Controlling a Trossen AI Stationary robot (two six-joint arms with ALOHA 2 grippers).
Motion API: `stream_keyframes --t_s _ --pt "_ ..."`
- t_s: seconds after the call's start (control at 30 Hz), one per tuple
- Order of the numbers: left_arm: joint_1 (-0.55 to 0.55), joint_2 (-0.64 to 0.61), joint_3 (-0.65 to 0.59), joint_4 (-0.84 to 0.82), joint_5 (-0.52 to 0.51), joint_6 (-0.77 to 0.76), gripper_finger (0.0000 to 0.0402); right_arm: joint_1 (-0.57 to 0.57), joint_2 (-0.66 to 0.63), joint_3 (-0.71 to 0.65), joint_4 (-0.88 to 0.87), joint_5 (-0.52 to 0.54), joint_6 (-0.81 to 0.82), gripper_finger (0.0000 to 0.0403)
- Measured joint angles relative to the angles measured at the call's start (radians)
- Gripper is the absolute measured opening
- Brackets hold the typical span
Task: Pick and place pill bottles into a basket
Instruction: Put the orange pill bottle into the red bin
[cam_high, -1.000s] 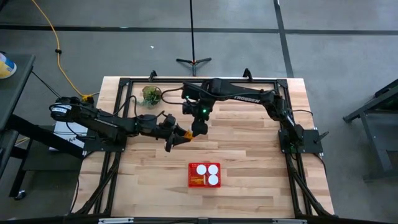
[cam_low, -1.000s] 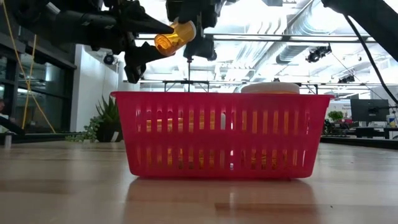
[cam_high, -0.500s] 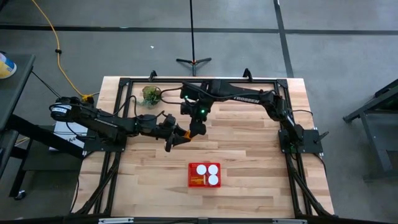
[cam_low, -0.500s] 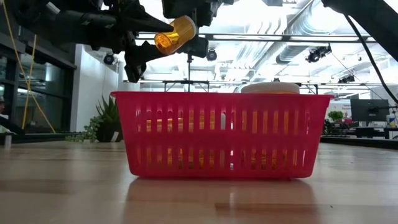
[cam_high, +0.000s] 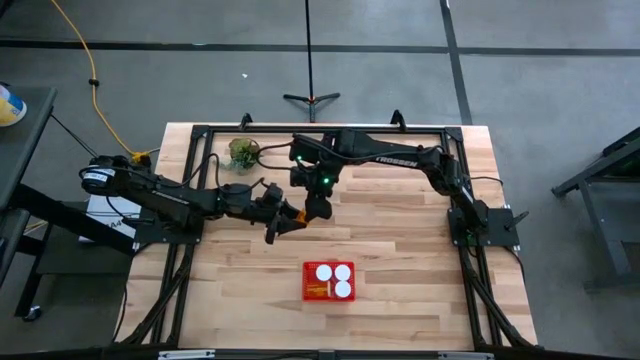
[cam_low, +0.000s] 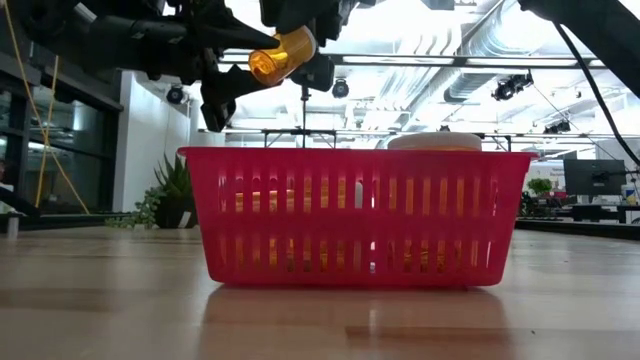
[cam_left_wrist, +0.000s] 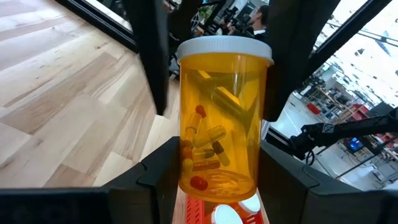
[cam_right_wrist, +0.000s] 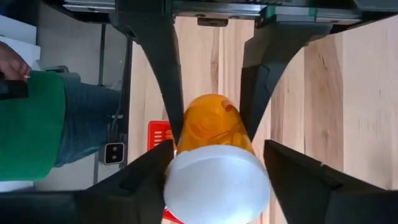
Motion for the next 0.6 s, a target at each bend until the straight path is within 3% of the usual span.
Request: stream_keyframes --t_s 0.17,0.6 --pt "0.000 0.000 0.000 -0.003 0.000 -0.010 0.0214 0.001 0.000 0.000 0.000 0.001 0.001 0.0187" --pt "-0.002 0.000 0.000 -0.003 0.010 -0.022 0.0214 0.001 0.000 0.000 -0.006 0.007 -0.017 0.0202"
